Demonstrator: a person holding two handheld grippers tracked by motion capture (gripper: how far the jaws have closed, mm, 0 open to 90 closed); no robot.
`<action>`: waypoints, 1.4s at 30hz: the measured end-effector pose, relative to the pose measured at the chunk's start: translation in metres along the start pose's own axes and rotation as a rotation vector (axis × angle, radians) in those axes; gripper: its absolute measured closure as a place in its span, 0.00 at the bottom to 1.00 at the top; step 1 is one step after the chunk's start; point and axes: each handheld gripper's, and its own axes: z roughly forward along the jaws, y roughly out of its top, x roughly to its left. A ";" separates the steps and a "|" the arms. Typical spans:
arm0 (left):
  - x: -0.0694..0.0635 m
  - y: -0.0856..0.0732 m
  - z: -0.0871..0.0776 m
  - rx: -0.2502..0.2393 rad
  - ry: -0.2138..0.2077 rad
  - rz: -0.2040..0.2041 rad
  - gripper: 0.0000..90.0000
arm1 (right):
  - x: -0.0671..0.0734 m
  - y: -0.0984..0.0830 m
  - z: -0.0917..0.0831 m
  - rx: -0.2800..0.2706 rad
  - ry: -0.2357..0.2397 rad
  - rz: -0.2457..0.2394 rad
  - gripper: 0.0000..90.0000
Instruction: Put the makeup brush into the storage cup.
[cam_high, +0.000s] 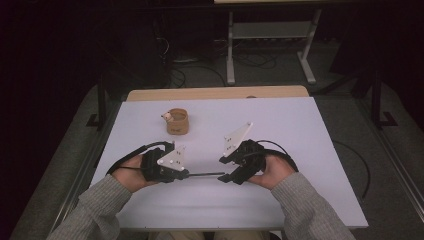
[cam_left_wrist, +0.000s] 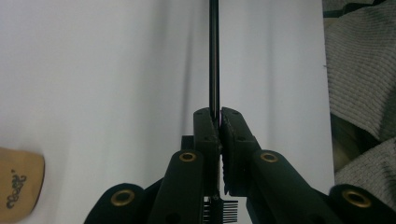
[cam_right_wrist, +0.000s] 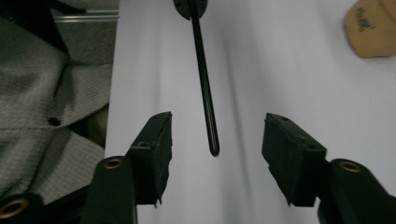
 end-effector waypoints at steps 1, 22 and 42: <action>-0.001 0.001 0.001 -0.002 -0.001 0.000 0.95 | 0.001 0.000 0.002 0.009 0.015 -0.001 0.49; -0.011 0.017 0.011 0.019 -0.035 0.063 0.95 | 0.005 -0.003 0.020 0.116 0.123 -0.061 0.89; -0.004 -0.019 -0.002 -0.154 -0.011 -0.142 0.75 | 0.009 -0.043 0.023 0.058 0.074 0.026 0.94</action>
